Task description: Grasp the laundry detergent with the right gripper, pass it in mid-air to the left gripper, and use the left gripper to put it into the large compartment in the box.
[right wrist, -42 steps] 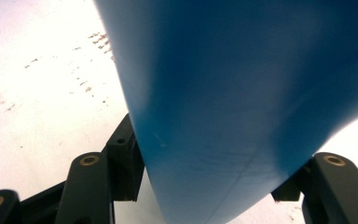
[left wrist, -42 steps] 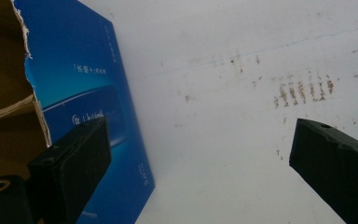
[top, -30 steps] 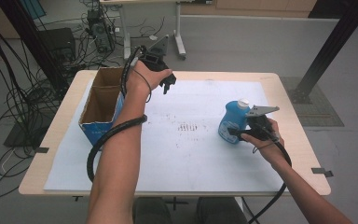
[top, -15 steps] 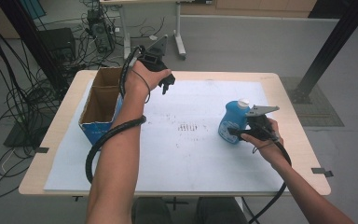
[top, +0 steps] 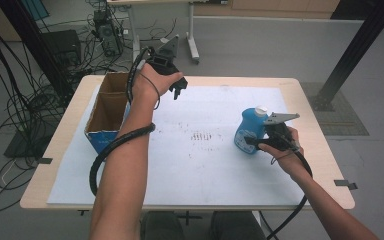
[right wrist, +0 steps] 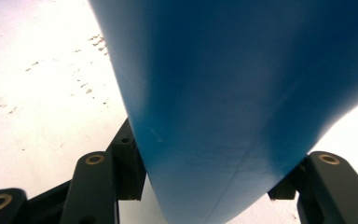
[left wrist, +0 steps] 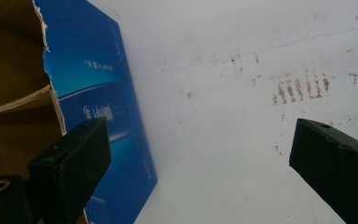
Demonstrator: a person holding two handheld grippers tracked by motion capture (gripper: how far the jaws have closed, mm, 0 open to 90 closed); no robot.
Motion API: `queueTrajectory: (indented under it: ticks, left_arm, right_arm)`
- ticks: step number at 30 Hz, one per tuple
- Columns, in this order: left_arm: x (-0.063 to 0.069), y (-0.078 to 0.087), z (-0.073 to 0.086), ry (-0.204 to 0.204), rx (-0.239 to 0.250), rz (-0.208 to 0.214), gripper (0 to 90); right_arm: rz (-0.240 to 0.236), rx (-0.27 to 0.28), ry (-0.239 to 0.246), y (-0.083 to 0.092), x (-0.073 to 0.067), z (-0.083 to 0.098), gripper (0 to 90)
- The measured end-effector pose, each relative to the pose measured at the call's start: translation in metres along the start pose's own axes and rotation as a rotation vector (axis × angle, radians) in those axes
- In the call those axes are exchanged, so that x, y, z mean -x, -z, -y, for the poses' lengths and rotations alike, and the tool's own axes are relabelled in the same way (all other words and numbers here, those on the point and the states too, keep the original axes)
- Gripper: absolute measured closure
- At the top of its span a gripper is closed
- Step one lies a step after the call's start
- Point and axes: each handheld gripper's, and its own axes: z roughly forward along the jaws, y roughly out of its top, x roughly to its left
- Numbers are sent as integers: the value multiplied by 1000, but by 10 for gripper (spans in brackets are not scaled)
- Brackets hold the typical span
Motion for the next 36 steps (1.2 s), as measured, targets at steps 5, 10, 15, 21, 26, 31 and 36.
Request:
queueTrajectory:
  ticks: [5,10,15,21,26,31,36]
  left_arm:
    - [-6,-1,2,5,-5,10,59]
    - [-6,-2,4,-9,-10,16,60]
    - [-3,-2,6,-30,-11,30,60]
    - [-3,-3,7,-48,-7,43,60]
    - [-5,-6,6,-63,-13,49,60]
    - [-5,-9,2,-91,-21,49,60]
    - [-1,-8,-2,-136,-24,44,60]
  right_arm:
    - [-1,1,-5,0,0,0,439]
    - [-5,1,-7,0,1,0,438]
    - [-10,2,-13,0,1,1,438]
    - [-10,3,-14,0,1,1,439]
    - [-8,6,-13,0,1,1,440]
    - [-5,12,-13,0,0,2,443]
    - [0,16,-15,0,0,2,445]
